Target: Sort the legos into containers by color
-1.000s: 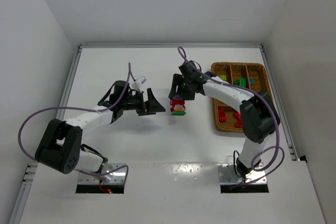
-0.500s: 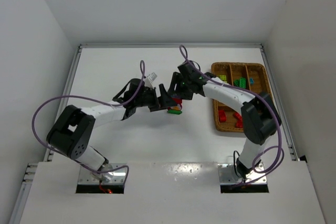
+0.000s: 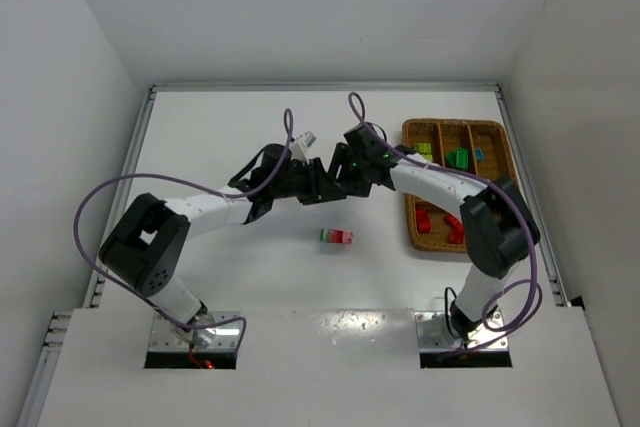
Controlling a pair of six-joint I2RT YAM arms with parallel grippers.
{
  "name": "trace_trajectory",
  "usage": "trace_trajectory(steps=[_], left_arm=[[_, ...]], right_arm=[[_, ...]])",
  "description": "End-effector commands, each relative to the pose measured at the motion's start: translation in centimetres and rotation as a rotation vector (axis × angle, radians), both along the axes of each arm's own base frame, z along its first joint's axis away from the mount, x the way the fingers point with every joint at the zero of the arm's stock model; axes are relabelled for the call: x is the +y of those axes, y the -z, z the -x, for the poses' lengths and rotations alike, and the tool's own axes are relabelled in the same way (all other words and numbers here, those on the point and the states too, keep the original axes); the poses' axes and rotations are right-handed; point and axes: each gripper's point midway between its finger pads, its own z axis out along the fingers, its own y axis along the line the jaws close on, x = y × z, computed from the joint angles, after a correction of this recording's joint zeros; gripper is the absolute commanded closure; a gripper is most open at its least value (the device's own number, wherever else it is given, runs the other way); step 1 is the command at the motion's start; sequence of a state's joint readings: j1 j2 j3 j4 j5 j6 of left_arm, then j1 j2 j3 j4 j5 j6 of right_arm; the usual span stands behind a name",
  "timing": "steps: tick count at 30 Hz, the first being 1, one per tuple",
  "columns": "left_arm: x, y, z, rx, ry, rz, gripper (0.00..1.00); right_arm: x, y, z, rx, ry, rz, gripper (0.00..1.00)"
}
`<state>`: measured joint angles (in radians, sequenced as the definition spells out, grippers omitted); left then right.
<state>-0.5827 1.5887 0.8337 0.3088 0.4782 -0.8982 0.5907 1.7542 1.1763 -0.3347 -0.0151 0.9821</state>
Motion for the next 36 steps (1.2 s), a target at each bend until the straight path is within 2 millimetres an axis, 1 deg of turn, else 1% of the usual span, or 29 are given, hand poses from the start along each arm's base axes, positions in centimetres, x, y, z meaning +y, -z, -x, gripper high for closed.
trace_trajectory(steps=[1,3,4,6,7,9,10,11,12,13,14,15,16,17,18,19,20,22,23,24,26,27,28,29,30,32,33,34,36], left_arm=[[1.2,1.1,-1.8,-0.022,-0.076,-0.056,0.7],[1.2,1.1,-1.8,-0.022,-0.076,-0.056,0.78],[1.3,1.7,-1.7,-0.014,-0.071,-0.072,0.84],[1.8,2.4,-2.0,0.0,-0.092,-0.089,0.84],[2.0,3.2,-1.8,0.025,-0.086,-0.117,0.83],[2.8,3.3,-2.5,0.031,-0.103,-0.13,0.79],[2.9,3.4,-2.4,0.029,-0.089,-0.156,0.71],[3.2,3.7,-2.5,0.028,-0.09,-0.187,0.68],[3.9,4.5,-2.0,0.035,-0.072,-0.245,0.64],[4.3,4.7,-1.8,0.033,-0.069,-0.27,0.5],[4.8,5.0,-1.9,0.033,-0.068,-0.287,0.41],[5.0,4.6,-1.7,0.019,-0.06,-0.292,0.34],[5.1,4.6,-1.2,0.012,-0.035,-0.304,0.21],[5.1,4.4,-1.1,0.009,-0.017,-0.307,0.15],[5.0,4.3,-0.8,0.009,0.004,-0.311,0.11],[5.3,5.2,-0.1,0.035,0.031,-0.336,0.09],[5.3,4.9,-0.2,0.037,0.032,-0.337,0.08],[5.6,5.0,0.0,0.038,0.022,-0.347,0.08],[5.8,4.8,0.1,0.04,0.016,-0.355,0.08],[6.2,5.2,0.2,0.05,0.005,-0.374,0.08],[6.8,5.4,0.3,0.062,-0.014,-0.402,0.08],[6.9,5.5,0.5,0.07,-0.012,-0.407,0.08],[7.2,5.7,0.5,0.076,-0.021,-0.421,0.08],[7.3,5.8,0.4,0.073,-0.029,-0.428,0.08],[7.3,5.8,0.4,0.073,-0.029,-0.428,0.08],[7.1,5.4,0.1,0.066,-0.031,-0.423,0.08],[7.1,5.4,0.1,0.066,-0.031,-0.423,0.08],[7.1,5.4,0.1,0.066,-0.031,-0.423,0.08],[7.1,5.6,0.1,0.075,-0.029,-0.429,0.08]], right_arm=[[1.4,-4.8,0.0,-0.064,-0.03,-0.13,0.71],[1.1,-4.8,-0.3,-0.065,-0.021,-0.13,0.71],[1.0,-5.2,-0.3,-0.072,-0.021,-0.135,0.71],[0.1,-4.7,-0.7,-0.067,0.015,-0.124,0.71],[-0.2,-4.7,-1.0,-0.068,0.024,-0.123,0.71],[-2.2,-3.7,-1.6,-0.048,0.071,-0.108,0.71],[-3.0,-3.2,-1.8,-0.039,0.09,-0.102,0.71],[-4.2,-3.2,-2.5,-0.046,0.099,-0.094,0.71],[-4.7,-3.5,-2.8,-0.06,0.102,-0.091,0.71],[-5.3,-3.2,-2.8,-0.051,0.105,-0.077,0.71],[-5.8,-3.4,-3.0,-0.052,0.109,-0.07,0.71],[-6.2,-3.3,-3.0,-0.048,0.109,-0.059,0.71],[-6.6,-3.3,-3.2,-0.046,0.117,-0.065,0.71],[-6.6,-3.3,-3.2,-0.046,0.117,-0.065,0.71],[-7.1,-2.9,-3.2,-0.036,0.128,-0.061,0.71],[-7.0,-3.0,-3.2,-0.045,0.115,-0.066,0.71],[-7.7,-2.9,-3.4,-0.039,0.135,-0.054,0.72],[-9.8,-4.3,-4.4,-0.082,0.197,-0.015,0.72],[-11.1,-4.6,-4.7,-0.094,0.227,0.011,0.72],[-14.0,-5.5,-5.2,-0.121,0.301,0.056,0.72],[-17.5,-6.4,-5.7,-0.148,0.389,0.1,0.72],[-21.1,-6.4,-5.9,-0.154,0.475,0.15,0.72],[-23.0,-7.1,-5.7,-0.17,0.514,0.174,0.72],[-25.0,-7.1,-5.7,-0.174,0.571,0.204,0.72],[-28.2,-6.7,-5.5,-0.161,0.644,0.228,0.72],[-31.8,-7.0,-5.0,-0.158,0.74,0.263,0.72],[-33.1,-7.0,-4.9,-0.153,0.784,0.258,0.72],[-35.5,-6.7,-4.5,-0.147,0.845,0.263,0.72],[-37.6,-6.4,-4.2,-0.146,0.912,0.278,0.72]])
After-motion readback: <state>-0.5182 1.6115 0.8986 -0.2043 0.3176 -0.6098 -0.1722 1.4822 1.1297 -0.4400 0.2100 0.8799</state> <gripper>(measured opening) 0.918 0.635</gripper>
